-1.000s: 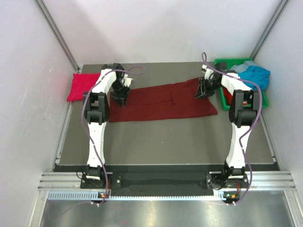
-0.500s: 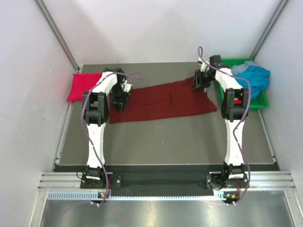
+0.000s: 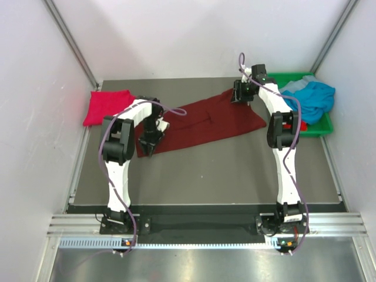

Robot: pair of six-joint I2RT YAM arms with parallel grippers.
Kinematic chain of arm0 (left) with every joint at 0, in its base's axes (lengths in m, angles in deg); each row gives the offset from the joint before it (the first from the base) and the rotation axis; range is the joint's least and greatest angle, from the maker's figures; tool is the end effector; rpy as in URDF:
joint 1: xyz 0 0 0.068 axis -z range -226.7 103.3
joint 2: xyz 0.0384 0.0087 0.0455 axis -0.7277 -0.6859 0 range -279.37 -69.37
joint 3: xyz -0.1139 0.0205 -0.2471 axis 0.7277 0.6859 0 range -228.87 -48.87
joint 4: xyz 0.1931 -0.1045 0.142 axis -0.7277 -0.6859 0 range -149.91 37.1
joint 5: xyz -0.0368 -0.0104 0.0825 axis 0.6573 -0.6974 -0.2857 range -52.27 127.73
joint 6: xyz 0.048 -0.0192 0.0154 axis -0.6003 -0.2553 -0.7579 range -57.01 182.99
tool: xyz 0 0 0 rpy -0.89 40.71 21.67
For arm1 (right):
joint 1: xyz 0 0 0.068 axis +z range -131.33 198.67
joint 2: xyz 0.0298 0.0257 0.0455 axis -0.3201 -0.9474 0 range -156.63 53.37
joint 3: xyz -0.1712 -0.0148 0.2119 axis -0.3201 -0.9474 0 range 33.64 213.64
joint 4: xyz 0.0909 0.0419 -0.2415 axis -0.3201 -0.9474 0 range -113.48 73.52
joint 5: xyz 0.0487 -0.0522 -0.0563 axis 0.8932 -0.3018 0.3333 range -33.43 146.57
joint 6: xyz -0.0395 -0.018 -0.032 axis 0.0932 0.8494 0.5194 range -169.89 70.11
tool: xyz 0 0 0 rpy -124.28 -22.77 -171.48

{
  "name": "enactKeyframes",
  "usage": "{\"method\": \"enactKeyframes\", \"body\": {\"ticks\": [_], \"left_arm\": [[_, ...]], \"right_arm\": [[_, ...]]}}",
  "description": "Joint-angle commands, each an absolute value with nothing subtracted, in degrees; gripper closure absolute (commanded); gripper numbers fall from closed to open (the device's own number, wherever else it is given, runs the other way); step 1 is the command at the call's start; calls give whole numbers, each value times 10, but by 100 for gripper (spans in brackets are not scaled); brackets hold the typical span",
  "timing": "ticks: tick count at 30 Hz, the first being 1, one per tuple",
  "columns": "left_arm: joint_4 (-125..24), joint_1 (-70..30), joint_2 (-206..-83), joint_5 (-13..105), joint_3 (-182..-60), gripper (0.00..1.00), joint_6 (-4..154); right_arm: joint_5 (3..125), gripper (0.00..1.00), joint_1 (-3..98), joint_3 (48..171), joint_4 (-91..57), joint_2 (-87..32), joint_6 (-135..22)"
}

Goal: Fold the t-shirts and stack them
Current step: Fold the tshirt

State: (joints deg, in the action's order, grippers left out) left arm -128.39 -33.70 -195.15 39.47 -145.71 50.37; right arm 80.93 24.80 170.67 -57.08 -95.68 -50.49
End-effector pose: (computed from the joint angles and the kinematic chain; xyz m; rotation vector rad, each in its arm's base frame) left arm 0.3803 -0.0889 0.1555 -0.6350 -2.8187 0.0427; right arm 0.5584 0.0747 0.1723 -0.2976 2.4453 0.5780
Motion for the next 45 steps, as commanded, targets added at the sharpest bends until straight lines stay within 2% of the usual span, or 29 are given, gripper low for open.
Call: {"method": "enactKeyframes", "body": {"ticks": [1,4,10,19,32,45], "left_arm": [[-1282,-309,-1887,386,-1451,63,514],[-1287,-307,-1871,357,-1507,62,515],[-1293,-348,-1911,340,-1660,57,500],[-1258,-400,-2010,363,-1755,57,502],[-1181,-430,-2084,349,-1811,55,503],[-1150,-452,-2109,306,-1814,54,498]], "right_arm": [[776,46,248,1746,-521,-963,-516],[781,44,250,1742,-520,-938,-509],[768,41,246,1641,-535,-792,-512],[754,39,211,1466,-564,-656,-486],[731,39,166,1316,-578,-598,-449],[733,39,164,1319,-578,-630,-442]]}}
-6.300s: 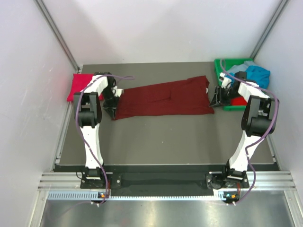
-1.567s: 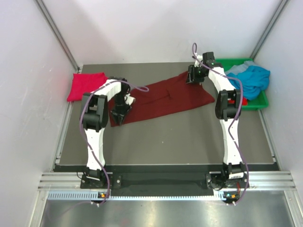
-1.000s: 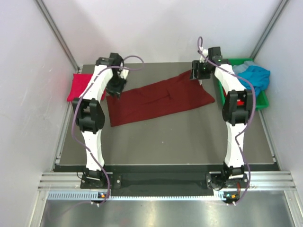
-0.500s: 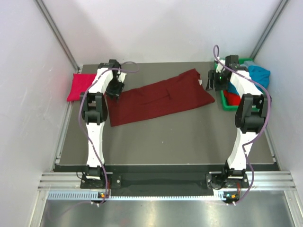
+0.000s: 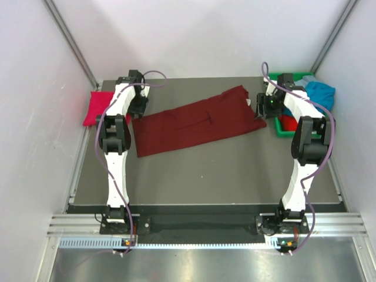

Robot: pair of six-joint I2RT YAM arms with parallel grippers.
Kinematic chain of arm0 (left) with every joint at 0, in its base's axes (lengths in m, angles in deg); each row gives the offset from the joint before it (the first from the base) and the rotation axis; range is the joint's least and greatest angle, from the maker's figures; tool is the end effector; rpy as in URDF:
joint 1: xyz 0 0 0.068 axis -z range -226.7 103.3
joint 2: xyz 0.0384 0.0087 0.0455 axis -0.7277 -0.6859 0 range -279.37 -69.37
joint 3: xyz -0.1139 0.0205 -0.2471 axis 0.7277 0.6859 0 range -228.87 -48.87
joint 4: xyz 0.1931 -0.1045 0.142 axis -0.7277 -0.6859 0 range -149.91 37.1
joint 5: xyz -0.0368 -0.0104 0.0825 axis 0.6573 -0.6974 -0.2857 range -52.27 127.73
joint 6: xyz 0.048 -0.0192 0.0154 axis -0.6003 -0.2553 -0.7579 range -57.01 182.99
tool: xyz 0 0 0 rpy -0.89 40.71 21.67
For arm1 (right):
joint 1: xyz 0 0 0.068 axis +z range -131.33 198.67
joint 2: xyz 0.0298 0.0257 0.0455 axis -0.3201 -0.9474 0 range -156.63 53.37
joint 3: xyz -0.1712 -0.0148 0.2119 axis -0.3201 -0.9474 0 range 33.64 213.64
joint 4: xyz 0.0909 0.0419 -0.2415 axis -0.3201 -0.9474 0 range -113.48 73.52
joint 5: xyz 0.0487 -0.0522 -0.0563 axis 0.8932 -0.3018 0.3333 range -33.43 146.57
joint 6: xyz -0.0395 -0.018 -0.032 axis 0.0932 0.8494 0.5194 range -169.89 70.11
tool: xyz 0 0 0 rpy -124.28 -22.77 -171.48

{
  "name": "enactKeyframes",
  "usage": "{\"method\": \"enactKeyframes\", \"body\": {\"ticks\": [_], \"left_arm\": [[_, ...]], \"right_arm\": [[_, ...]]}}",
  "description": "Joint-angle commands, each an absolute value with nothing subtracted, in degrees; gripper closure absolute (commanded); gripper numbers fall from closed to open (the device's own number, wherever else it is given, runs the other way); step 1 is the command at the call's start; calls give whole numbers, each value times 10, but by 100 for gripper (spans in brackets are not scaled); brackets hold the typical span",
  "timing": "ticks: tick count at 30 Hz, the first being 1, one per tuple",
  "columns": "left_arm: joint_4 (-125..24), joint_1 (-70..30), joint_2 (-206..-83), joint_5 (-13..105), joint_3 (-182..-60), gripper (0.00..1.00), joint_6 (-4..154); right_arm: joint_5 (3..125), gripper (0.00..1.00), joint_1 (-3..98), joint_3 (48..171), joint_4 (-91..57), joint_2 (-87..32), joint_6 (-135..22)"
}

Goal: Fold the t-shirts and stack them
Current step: Fold the tshirt

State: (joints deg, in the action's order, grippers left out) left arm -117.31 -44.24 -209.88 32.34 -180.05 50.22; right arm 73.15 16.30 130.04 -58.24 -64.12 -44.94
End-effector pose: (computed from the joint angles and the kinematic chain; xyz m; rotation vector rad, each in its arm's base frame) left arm 0.5056 -0.0183 0.1958 0.3600 2.8399 0.1709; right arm 0.4414 -0.0081 0.2193 -0.1517 2.6289 0.3420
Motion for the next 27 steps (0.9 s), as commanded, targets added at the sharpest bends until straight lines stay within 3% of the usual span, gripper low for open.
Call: {"method": "enactKeyframes", "body": {"ticks": [1,9,16,21,24,27], "left_arm": [[-1141,-455,-2110,303,-1812,54,497],[-1128,-463,-2132,287,-1813,55,488],[-1140,-463,-2128,313,-1798,72,488],[-1147,-463,-2118,326,-1779,100,489],[-1152,-463,-2111,336,-1768,100,489],[-1164,-463,-2098,345,-1754,100,489]], "right_arm": [[731,39,164,1320,-578,-633,-441],[713,39,165,1327,-579,-651,-434],[683,41,179,1324,-581,-676,-429],[675,65,182,1343,-582,-700,-428],[665,88,205,1362,-585,-719,-428],[653,99,206,1380,-584,-727,-427]]}}
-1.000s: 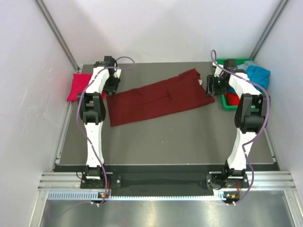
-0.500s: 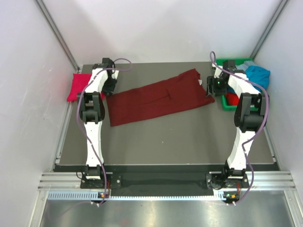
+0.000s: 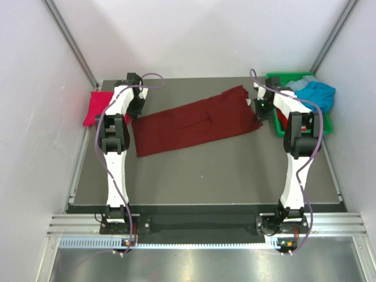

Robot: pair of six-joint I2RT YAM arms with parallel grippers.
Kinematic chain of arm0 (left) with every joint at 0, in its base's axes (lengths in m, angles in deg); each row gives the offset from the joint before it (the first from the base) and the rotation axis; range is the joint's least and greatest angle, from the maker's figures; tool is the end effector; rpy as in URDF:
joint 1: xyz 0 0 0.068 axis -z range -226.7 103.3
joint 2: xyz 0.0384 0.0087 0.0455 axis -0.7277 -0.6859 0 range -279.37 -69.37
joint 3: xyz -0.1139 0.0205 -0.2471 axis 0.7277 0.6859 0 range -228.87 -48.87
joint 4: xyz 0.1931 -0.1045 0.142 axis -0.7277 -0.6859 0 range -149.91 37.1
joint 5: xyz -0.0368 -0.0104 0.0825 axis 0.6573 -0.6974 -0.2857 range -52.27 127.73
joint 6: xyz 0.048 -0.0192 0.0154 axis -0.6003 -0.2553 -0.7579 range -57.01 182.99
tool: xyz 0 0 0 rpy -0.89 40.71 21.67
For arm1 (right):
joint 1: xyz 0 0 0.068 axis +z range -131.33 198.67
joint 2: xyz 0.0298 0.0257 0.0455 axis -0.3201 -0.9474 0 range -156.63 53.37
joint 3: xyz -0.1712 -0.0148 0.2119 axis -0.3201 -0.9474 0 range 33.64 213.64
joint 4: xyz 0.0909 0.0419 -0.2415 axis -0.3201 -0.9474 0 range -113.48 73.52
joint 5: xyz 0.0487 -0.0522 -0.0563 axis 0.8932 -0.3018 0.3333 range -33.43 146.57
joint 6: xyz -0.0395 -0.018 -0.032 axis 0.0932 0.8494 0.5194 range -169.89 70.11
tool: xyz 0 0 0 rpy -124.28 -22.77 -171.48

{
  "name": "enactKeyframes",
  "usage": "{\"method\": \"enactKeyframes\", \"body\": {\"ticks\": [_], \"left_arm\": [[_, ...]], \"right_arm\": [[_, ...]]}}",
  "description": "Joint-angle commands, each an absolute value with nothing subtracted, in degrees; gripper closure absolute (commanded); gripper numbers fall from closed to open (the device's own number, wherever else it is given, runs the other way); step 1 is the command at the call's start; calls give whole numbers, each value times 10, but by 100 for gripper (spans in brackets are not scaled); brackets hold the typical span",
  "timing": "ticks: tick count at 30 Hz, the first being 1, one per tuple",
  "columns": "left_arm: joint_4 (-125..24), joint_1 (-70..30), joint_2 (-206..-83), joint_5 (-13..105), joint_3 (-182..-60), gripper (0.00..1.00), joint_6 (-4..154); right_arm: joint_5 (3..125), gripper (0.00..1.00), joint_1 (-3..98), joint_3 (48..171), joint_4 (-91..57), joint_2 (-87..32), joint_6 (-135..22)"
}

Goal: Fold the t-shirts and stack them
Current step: Fold the tshirt

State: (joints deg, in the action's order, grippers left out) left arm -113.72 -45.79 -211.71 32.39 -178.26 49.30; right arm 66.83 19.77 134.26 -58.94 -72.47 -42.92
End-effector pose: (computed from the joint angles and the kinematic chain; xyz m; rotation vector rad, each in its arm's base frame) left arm 0.5118 -0.0048 0.1733 0.3450 2.8444 0.1782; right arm 0.4630 0.0152 0.1765 -0.2408 2.7257 0.2175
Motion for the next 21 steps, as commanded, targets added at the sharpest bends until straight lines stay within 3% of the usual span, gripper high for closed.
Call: {"method": "enactKeyframes", "body": {"ticks": [1,16,21], "left_arm": [[-1172,-463,-2095,347,-1749,100,490],[-1229,-462,-1997,411,-1608,100,492],[-1254,-415,-1959,443,-1539,100,484]], "right_arm": [[649,99,207,1394,-585,-732,-424],[616,99,201,1615,-565,-870,-404],[609,98,212,1681,-546,-911,-405]]}}
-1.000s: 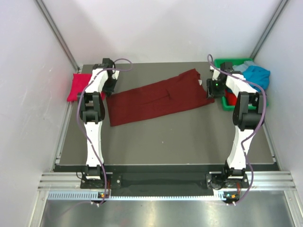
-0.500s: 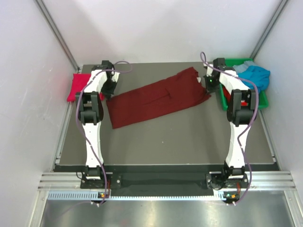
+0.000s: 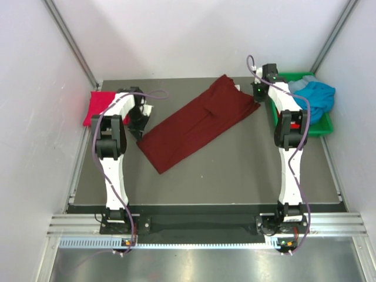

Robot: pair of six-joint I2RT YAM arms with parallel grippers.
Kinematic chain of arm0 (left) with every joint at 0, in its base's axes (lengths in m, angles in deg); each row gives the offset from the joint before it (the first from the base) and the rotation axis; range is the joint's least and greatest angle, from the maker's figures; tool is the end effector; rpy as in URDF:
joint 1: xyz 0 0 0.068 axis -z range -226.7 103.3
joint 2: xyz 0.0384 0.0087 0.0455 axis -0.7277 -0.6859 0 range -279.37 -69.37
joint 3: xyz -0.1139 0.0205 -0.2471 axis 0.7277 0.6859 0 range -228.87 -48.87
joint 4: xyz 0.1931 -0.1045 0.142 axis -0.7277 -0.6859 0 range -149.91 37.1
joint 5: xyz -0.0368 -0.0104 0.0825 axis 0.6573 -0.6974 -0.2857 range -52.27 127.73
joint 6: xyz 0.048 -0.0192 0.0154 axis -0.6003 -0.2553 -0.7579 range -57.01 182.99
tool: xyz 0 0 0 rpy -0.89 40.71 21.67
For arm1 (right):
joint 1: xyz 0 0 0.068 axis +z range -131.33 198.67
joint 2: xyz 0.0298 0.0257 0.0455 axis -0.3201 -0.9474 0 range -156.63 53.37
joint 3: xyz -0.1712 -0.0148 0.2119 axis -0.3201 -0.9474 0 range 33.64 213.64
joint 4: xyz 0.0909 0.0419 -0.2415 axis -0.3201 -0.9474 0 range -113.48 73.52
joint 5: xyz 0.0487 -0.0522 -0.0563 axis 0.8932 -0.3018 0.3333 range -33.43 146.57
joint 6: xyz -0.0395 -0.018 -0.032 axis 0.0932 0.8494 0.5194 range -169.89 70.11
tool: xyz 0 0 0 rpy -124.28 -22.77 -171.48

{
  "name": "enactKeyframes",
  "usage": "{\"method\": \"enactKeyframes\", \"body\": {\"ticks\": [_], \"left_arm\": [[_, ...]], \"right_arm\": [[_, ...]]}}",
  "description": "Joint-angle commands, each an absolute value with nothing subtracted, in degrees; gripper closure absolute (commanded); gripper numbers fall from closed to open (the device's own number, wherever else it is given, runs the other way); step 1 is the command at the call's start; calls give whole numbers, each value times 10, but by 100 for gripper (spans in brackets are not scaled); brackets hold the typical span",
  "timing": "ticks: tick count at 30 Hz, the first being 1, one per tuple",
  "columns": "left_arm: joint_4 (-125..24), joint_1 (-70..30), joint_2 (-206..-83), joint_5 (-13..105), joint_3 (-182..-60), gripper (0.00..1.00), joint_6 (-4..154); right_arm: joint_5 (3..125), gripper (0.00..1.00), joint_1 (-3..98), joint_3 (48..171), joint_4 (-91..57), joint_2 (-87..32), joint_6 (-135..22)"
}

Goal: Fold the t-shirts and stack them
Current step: Fold the tshirt

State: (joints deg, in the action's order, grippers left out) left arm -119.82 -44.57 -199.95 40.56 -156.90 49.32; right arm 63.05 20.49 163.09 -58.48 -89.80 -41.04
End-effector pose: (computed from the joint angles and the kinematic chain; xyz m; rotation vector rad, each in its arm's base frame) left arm 0.4417 -0.0181 0.1659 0.4298 3.0968 -0.0754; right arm 0.5447 0.0213 0.1815 -0.2798 2.5213 0.0952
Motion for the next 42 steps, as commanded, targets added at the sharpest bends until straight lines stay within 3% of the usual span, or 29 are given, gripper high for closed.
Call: {"method": "enactKeyframes", "body": {"ticks": [1,11,26,35,36,37,39,40,42], "left_arm": [[-1256,-406,-1952,445,-1529,100,486],[-1255,-307,-1850,470,-1396,100,506],[-1246,-261,-1749,476,-1266,100,506],[-1251,-195,-1723,457,-1255,100,496],[-1251,-191,-1722,451,-1254,100,497],[-1250,-187,-1719,450,-1253,100,498],[-1247,-187,-1719,436,-1252,98,502],[-1245,-187,-1719,432,-1253,89,506],[-1244,-187,-1717,426,-1251,77,509]], "right_arm": [[607,98,215,1695,-541,-914,-407],[613,98,238,1750,-480,-945,-421],[572,98,260,1780,-436,-978,-409],[554,97,266,1805,-398,-1007,-403],[552,94,267,1805,-393,-1006,-403],[548,74,267,1806,-388,-1004,-404],[545,52,269,1809,-387,-995,-405],[533,40,271,1801,-395,-978,-403],[523,31,271,1778,-406,-953,-402]]}}
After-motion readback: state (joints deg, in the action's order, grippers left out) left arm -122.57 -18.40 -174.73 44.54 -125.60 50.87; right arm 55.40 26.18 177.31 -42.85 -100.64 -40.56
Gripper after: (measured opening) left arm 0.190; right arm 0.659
